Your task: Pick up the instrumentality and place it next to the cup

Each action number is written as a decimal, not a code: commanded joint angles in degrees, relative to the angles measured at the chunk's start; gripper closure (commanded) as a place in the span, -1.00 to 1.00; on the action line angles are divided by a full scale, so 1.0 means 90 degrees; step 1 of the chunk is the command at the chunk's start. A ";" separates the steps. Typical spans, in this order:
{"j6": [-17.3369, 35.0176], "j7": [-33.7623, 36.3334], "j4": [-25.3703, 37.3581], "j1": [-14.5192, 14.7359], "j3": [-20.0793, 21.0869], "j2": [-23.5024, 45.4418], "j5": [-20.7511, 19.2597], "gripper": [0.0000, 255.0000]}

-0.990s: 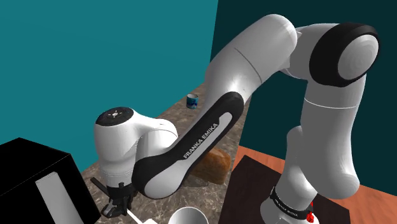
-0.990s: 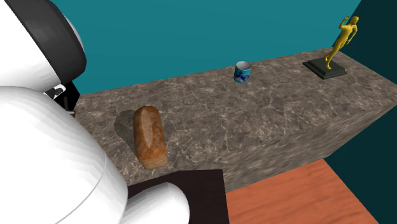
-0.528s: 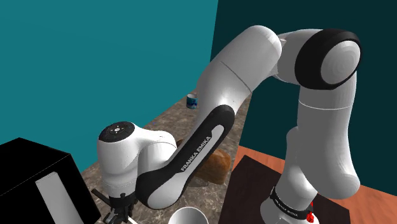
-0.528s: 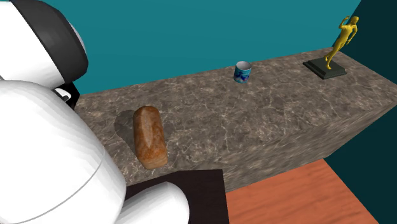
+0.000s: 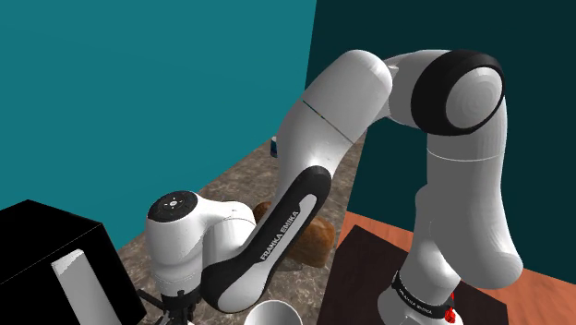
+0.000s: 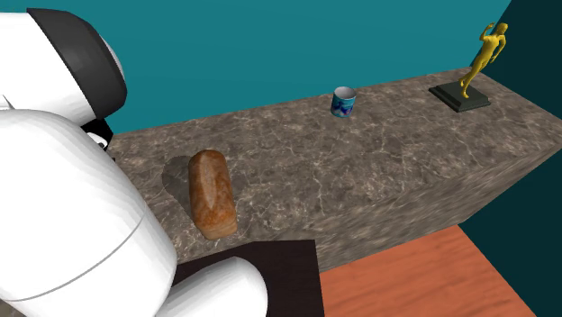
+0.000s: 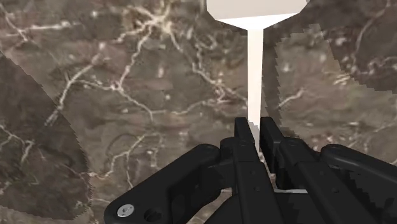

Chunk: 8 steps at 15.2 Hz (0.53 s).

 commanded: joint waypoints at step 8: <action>0.0007 0.0003 -0.0004 0.0001 -0.0002 0.0002 -0.0003 -1.00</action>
